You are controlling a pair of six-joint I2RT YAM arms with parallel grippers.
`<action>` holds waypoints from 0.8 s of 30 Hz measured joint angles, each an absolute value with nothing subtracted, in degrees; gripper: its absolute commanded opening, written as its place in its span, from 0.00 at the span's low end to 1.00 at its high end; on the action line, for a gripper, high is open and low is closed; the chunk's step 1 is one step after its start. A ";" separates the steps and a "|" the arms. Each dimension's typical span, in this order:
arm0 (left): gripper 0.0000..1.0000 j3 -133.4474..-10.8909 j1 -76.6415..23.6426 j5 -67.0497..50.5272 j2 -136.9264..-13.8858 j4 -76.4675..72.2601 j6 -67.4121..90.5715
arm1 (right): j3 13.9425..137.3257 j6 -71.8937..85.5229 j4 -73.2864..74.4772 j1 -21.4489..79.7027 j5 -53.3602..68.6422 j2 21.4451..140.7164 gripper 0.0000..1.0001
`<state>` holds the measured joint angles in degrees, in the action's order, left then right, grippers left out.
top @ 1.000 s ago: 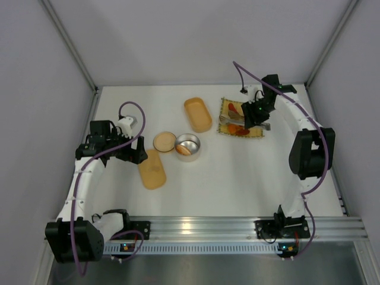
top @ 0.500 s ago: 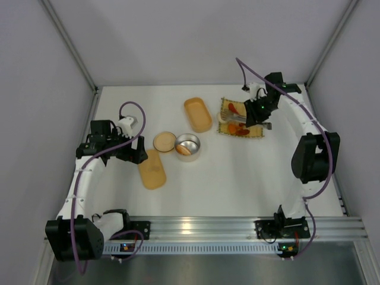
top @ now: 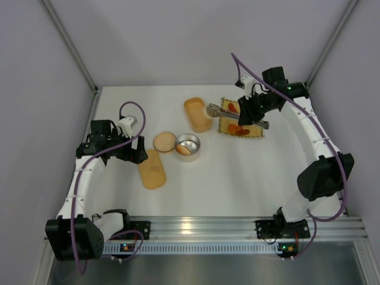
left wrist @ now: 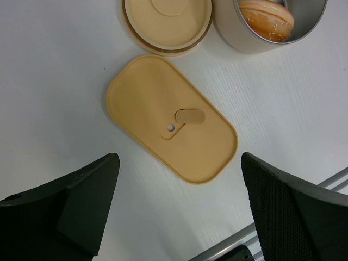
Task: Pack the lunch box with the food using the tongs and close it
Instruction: Pick up the fake food from the plate, then place the fake food in the packing box.
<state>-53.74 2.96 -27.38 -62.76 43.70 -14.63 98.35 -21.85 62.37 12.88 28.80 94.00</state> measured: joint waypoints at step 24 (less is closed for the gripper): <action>0.98 -53.74 2.96 -27.38 -62.76 43.70 -14.68 | 90.56 -21.80 63.86 26.52 30.94 94.04 0.31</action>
<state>-53.74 2.96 -27.38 -62.76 43.70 -14.68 90.56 -21.80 63.86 26.52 30.94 94.04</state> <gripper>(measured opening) 0.983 0.308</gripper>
